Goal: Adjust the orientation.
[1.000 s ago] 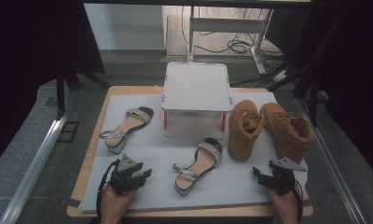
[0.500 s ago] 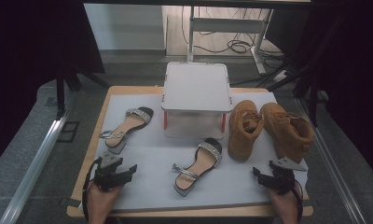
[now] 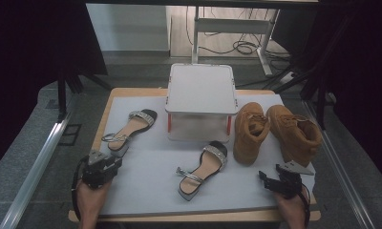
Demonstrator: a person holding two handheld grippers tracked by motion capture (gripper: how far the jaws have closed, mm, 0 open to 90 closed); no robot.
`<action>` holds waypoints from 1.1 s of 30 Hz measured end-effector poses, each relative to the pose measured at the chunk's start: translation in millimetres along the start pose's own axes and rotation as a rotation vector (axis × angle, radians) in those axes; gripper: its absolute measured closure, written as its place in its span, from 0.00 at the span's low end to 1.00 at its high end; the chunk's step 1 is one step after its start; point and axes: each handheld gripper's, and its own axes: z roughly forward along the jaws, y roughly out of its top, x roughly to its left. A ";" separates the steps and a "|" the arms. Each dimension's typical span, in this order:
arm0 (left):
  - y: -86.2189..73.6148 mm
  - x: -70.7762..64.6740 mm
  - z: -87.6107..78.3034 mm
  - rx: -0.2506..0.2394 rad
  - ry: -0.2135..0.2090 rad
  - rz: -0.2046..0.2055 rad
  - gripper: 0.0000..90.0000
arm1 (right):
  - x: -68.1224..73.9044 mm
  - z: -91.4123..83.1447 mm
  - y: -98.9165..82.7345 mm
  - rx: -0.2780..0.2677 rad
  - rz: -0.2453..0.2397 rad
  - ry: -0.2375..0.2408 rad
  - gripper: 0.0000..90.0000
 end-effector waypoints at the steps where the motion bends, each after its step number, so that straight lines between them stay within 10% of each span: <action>1: 0.7 3.3 0.1 -0.003 0.007 -0.009 0.81 | 0.0 0.0 0.0 0.000 0.000 0.000 0.25; 7: 2.6 18.6 1.9 -0.013 0.051 -0.052 1.00 | 0.0 0.0 0.0 0.000 0.000 0.000 0.25; 21: 8.4 48.6 32.9 0.004 0.087 -0.098 1.00 | 0.0 0.0 0.0 0.000 0.000 0.000 0.25; 33: 8.5 30.5 36.6 0.003 0.049 -0.108 1.00 | 0.0 0.0 0.0 0.000 0.000 0.000 0.25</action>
